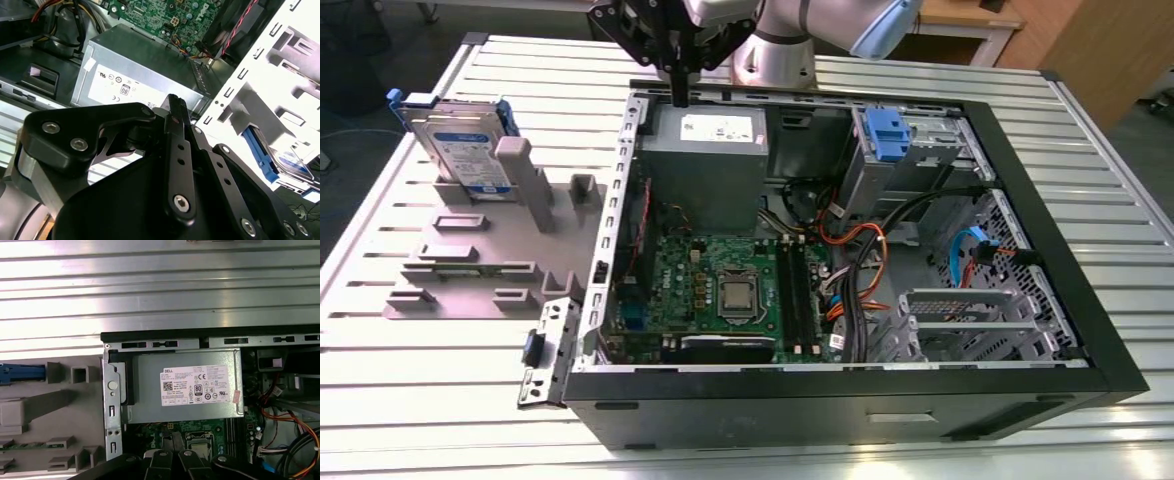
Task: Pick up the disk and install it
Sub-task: 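Reach for the disk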
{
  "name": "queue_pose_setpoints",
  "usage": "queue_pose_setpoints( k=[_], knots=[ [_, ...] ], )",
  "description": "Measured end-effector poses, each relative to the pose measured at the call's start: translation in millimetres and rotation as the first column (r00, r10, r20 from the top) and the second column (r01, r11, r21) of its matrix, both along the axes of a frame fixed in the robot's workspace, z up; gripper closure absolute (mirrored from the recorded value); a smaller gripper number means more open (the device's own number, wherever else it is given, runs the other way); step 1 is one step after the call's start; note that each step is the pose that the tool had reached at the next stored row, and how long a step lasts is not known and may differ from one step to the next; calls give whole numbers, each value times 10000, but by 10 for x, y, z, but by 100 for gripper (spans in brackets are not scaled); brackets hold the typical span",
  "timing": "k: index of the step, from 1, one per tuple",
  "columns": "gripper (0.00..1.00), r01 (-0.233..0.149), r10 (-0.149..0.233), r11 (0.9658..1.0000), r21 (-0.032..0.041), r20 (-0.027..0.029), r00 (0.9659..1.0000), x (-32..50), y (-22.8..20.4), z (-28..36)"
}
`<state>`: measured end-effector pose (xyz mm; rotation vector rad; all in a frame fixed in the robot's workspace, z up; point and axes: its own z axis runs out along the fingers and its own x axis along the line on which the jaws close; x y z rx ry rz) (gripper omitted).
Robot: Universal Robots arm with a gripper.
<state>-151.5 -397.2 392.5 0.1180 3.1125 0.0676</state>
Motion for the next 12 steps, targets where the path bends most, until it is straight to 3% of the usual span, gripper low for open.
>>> queue_pose_setpoints(
  k=[12],
  knots=[
    [89,0,0,10000,0,0,10000,-29,0,-2]
  ],
)
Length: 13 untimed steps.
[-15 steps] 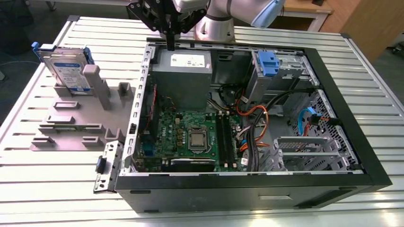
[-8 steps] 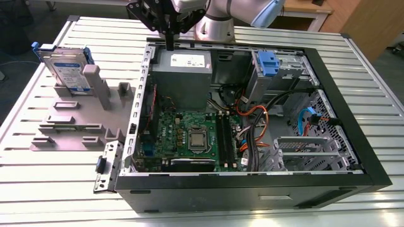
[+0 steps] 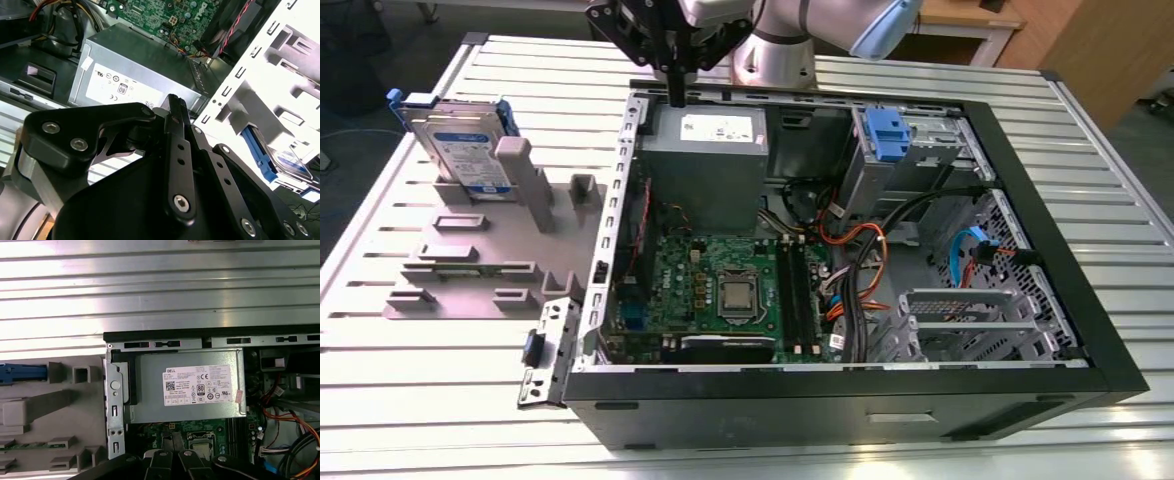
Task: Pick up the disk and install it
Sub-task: 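Reach for the disk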
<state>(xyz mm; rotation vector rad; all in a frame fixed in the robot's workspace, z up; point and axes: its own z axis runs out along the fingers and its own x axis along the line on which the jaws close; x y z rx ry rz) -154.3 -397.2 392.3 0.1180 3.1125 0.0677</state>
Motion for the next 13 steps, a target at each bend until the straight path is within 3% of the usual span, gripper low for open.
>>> queue_pose_setpoints(
  k=[13],
  knots=[
    [89,0,0,10000,0,0,10000,-56,0,-1]
  ],
)
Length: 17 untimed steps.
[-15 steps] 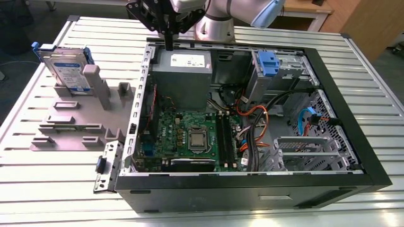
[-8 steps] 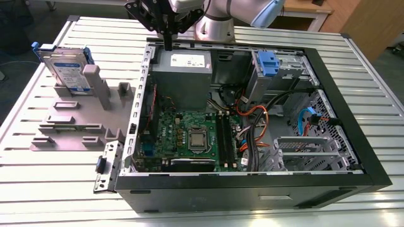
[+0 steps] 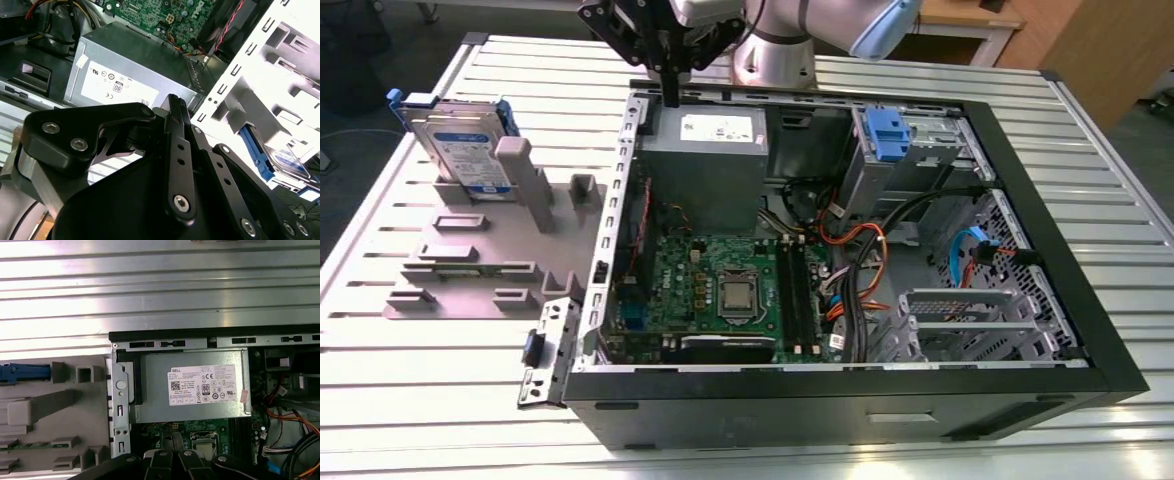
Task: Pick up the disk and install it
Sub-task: 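Reach for the disk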
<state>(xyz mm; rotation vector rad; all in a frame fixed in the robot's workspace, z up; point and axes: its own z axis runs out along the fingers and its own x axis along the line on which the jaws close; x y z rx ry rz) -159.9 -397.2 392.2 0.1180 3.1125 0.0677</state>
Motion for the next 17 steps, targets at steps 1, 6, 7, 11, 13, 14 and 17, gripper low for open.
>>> queue_pose_setpoints(
  k=[1,6,7,11,13,14,17],
  knots=[
    [89,-1,1,10000,0,0,10000,-5,0,0],
    [89,-1,1,10000,0,0,10000,-33,0,0],
    [89,-1,1,10000,0,0,10000,-38,1,0],
    [89,0,0,10000,0,0,10000,-59,7,0],
    [89,0,0,10000,-1,-1,10000,-70,13,0],
    [89,0,0,10000,-1,-1,10000,-76,18,0],
    [89,0,0,10000,-1,0,10000,-93,39,0]
  ],
)
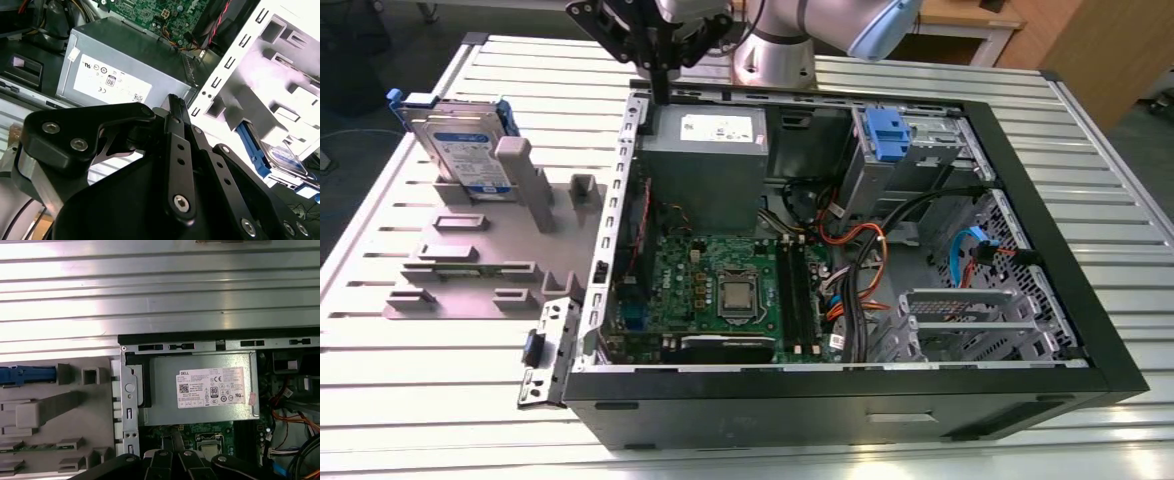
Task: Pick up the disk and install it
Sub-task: 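Reach for the disk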
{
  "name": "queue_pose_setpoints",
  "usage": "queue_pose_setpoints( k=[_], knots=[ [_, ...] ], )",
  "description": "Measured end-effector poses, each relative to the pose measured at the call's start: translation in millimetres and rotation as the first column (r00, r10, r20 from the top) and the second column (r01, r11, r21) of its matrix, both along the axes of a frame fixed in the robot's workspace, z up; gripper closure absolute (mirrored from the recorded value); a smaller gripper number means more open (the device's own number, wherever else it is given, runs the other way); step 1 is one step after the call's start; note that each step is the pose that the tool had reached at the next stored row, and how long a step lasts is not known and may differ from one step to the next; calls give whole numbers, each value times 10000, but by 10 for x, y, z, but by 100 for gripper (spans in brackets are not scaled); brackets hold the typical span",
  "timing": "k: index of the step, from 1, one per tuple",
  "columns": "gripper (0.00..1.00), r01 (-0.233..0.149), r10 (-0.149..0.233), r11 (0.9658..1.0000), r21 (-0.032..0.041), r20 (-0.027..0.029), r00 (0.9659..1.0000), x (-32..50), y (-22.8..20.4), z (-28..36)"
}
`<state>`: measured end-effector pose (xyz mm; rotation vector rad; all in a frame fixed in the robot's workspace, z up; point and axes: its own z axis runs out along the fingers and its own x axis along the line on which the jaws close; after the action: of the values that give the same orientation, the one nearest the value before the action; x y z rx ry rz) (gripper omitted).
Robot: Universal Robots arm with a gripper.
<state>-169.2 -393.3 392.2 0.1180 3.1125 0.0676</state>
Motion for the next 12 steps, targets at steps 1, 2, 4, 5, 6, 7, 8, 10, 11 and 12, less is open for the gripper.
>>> queue_pose_setpoints(
  k=[1,2,4,5,6,7,8,10,11,12],
  knots=[
    [89,0,0,10000,0,0,10000,-4,8,0],
    [89,0,0,10000,0,0,10000,-7,13,0],
    [89,-1,1,10000,0,0,10000,-10,15,0],
    [89,-1,1,10000,0,0,10000,-10,15,0],
    [89,-1,1,10000,1,1,10000,-10,16,0],
    [89,0,0,10000,1,1,10000,-11,16,0],
    [89,0,0,10000,0,0,10000,-11,16,0],
    [89,0,0,10000,1,0,10000,-11,16,0],
    [89,0,0,10000,1,0,10000,-11,16,0],
    [89,0,0,10000,0,0,10000,-11,16,0]
  ],
)
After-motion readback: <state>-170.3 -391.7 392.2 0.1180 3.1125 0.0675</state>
